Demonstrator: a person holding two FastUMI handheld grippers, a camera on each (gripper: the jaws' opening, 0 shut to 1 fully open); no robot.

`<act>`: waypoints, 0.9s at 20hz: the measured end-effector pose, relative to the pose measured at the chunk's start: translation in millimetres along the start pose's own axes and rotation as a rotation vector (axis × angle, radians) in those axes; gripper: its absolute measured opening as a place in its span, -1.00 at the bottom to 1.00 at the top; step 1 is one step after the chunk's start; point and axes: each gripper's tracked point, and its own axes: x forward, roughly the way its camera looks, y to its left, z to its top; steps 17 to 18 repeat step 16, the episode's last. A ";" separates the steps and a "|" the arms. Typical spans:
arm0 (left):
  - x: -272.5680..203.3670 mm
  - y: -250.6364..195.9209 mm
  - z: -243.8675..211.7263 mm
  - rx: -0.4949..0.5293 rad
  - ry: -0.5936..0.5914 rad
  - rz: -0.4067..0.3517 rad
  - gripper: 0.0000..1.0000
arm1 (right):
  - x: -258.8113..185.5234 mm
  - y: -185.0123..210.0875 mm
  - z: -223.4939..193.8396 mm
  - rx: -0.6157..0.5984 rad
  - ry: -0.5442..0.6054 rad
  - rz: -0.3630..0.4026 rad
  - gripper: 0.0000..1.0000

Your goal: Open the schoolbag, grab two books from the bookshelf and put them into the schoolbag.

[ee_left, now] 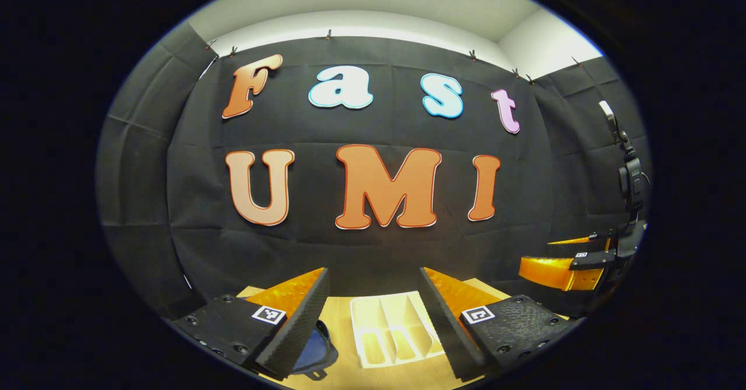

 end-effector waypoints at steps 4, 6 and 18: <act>9.3 2.2 -0.9 -0.003 0.020 0.019 0.87 | 7.1 -6.1 -1.9 0.013 -0.020 -0.028 0.93; 9.3 -4.2 -1.0 0.012 0.030 0.034 0.87 | 5.1 -6.0 -8.8 0.034 0.008 -0.017 0.94; 15.1 0.9 -8.3 -0.005 0.048 0.030 0.87 | 4.8 -7.3 -7.1 0.038 0.015 -0.017 0.93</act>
